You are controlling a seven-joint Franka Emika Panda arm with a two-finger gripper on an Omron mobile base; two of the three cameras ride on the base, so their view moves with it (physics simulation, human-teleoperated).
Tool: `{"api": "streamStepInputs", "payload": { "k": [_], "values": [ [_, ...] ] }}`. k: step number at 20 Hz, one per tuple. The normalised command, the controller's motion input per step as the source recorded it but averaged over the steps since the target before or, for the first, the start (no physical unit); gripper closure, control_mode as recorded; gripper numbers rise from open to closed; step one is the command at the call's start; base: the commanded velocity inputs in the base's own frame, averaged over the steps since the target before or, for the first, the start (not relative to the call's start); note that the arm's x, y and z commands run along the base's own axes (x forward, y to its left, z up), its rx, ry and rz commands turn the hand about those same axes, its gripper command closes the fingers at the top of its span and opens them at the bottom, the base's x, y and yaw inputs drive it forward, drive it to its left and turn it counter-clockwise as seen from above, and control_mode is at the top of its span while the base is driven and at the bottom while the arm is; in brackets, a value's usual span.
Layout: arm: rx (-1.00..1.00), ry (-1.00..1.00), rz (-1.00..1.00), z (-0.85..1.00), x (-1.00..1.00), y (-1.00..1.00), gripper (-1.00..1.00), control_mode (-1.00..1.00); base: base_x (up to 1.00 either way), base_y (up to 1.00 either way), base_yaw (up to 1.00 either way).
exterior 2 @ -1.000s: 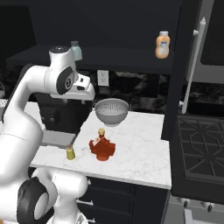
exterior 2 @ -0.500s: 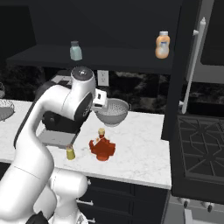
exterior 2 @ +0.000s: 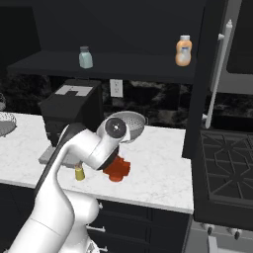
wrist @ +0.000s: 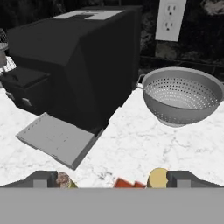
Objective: Put the shaker and condiment bottle from the counter next to their counterparts in the cabinet.
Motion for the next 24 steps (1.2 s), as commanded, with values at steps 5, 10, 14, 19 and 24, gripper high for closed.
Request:
{"api": "streamStepInputs", "payload": {
  "k": [5, 10, 14, 19, 24],
  "values": [
    [0.00, -0.01, 0.02, 0.00, 0.06, -0.09, -1.00, -1.00, 0.00, 0.00, 0.00],
    [0.00, -0.09, 0.00, -0.01, 0.28, -0.29, -1.00, -1.00, 0.00, 0.00, 0.00],
    [-0.01, -0.07, 0.00, -0.13, 0.26, -0.50, -1.00, -1.00, 0.00, 0.00, 0.00],
    [-0.05, -0.07, 0.02, -0.21, 0.11, -0.57, -1.00, -1.00, 0.00, 0.00, 0.00],
    [-0.04, -0.01, 0.05, -0.24, 0.07, -0.71, -1.00, -1.00, 0.00, 0.00, 0.00]
  ]
}}
